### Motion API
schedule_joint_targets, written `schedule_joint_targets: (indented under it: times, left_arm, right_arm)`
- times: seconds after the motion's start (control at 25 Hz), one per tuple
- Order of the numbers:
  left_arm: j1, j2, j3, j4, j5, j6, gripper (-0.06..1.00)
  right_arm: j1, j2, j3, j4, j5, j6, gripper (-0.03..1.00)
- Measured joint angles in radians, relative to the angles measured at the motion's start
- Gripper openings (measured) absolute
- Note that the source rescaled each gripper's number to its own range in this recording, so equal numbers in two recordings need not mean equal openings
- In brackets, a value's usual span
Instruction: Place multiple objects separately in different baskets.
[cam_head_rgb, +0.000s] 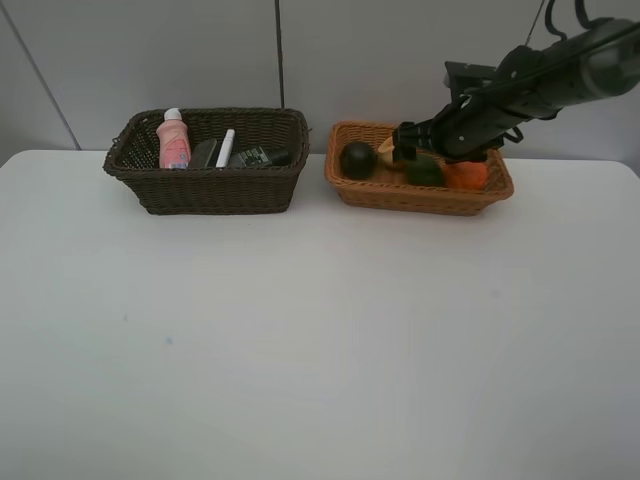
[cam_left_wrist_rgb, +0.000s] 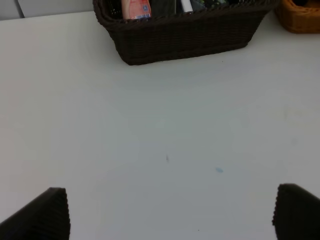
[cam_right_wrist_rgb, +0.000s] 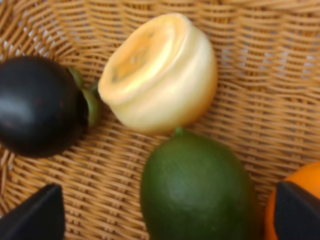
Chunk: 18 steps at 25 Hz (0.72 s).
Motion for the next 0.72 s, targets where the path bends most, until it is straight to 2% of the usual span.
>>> schedule_joint_targets:
  times: [0.16,0.32,0.48,0.72]
  left_arm:
    - [0.0,0.0,0.0,0.0,0.0,0.0,1.0]
    - [0.0,0.0,0.0,0.0,0.0,0.0,1.0]
    - [0.0,0.0,0.0,0.0,0.0,0.0,1.0]
    - [0.0,0.0,0.0,0.0,0.0,0.0,1.0]
  right_arm:
    - [-0.004,-0.039,-0.001,-0.003,0.042,0.0,0.91]
    - [-0.061,-0.116,-0.053,-0.027,0.13,0.0,0.91]
    - [-0.208,-0.169,-0.106,-0.05,0.219,0.012,0.91]
    - [-0.455,-0.171,-0.082,-0.094,0.355,0.034,0.91]
